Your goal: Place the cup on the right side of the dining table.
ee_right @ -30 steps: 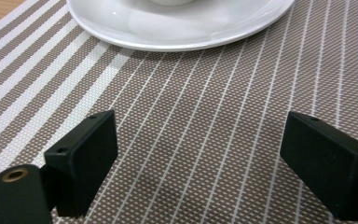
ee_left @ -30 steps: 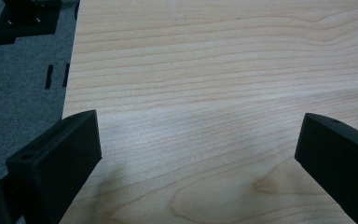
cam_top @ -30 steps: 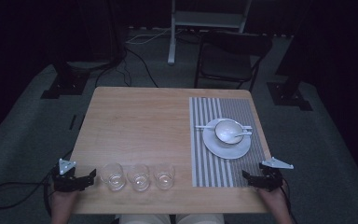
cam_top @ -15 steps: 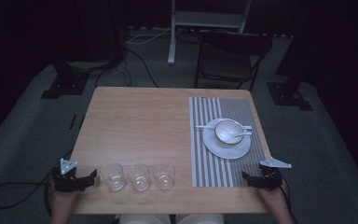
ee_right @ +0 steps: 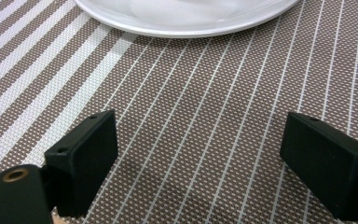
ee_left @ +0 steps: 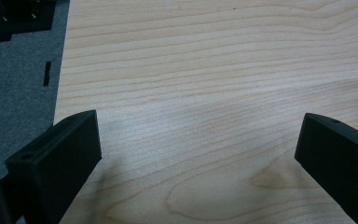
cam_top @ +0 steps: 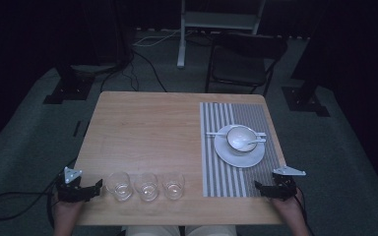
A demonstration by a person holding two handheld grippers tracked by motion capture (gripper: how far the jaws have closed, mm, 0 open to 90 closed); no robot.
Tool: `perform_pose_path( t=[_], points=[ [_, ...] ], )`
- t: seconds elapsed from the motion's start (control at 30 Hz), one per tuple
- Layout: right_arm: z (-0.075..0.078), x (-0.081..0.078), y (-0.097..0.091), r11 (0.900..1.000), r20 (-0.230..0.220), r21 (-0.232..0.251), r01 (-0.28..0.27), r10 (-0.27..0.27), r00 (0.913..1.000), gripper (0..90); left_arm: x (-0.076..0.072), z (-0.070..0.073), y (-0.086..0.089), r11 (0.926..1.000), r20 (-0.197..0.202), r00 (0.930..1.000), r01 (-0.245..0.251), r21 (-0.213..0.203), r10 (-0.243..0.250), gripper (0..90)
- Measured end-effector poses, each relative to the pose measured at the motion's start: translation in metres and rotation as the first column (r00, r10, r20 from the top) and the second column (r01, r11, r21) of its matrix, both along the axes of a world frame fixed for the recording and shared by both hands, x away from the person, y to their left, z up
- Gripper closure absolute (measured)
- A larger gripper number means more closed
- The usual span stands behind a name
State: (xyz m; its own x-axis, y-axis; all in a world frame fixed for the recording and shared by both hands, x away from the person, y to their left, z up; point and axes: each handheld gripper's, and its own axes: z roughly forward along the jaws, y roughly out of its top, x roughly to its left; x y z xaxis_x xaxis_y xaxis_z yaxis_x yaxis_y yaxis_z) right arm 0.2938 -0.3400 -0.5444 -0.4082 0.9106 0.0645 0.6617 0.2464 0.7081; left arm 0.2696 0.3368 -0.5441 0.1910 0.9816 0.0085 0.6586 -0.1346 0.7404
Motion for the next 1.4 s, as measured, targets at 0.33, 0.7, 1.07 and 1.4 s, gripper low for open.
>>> perform_pose_path(
  t=[0.33, 0.7, 1.07, 1.4],
  points=[
    [0.005, 0.000, 0.000, 0.9998, 0.015, 0.018, 0.002, -0.002, 0.9999, 10.8, 0.005, -0.002, -0.001, 1.0000, -0.059, 0.9983, 0.006, 0.008, -0.006, 0.8],
    [0.022, -0.003, 0.007, 0.9980, 0.067, 0.053, -0.035, 0.032, 0.9972, 10.8, 0.006, -0.003, -0.003, 0.9997, -0.076, 0.9970, 0.017, 0.018, -0.016, 0.8],
    [0.053, -0.004, 0.019, 0.9911, 0.144, 0.099, -0.089, 0.074, 0.9868, 10.8, 0.006, -0.003, -0.003, 0.9997, -0.076, 0.9970, 0.017, 0.018, -0.016, 0.8],
    [0.073, 0.002, 0.039, 0.9830, 0.186, 0.101, -0.154, 0.133, 0.9736, 10.8, 0.006, -0.003, -0.003, 0.9996, -0.077, 0.9968, 0.019, 0.019, -0.018, 0.8]
  ],
)
